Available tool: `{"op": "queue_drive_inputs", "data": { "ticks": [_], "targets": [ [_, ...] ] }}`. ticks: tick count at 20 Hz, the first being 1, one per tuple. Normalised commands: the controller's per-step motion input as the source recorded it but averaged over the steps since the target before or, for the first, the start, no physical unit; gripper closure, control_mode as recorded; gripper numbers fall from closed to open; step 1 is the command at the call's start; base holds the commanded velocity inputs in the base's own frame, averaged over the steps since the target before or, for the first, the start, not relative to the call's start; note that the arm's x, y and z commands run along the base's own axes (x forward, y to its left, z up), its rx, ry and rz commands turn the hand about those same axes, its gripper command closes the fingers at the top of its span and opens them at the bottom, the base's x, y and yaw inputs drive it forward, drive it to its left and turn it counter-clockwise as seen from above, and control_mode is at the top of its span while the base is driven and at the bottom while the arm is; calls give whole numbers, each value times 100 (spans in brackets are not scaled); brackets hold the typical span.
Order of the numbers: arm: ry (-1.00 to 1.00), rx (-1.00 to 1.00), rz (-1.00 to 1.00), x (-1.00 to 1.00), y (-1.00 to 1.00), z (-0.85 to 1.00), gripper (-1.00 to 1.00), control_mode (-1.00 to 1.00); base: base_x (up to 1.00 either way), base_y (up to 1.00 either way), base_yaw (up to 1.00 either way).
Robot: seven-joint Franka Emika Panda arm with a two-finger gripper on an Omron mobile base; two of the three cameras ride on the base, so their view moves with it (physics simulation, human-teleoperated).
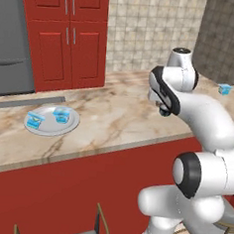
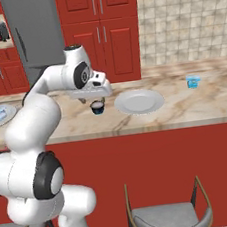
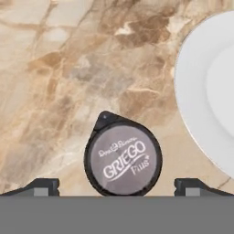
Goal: Place two yogurt containers on each plate.
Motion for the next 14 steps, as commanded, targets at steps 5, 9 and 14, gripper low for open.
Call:
{"op": "queue_drive_inputs", "data": {
  "ticks": [5, 9, 14],
  "targets": [
    [4, 4, 0, 37, -24, -4, -100, -100, 0, 0, 0],
    [11, 4, 0, -13, 0, -14, -100, -100, 0, 0, 0],
    [5, 0, 0, -42, 9, -15, -100, -100, 0, 0, 0]
  ]
}}
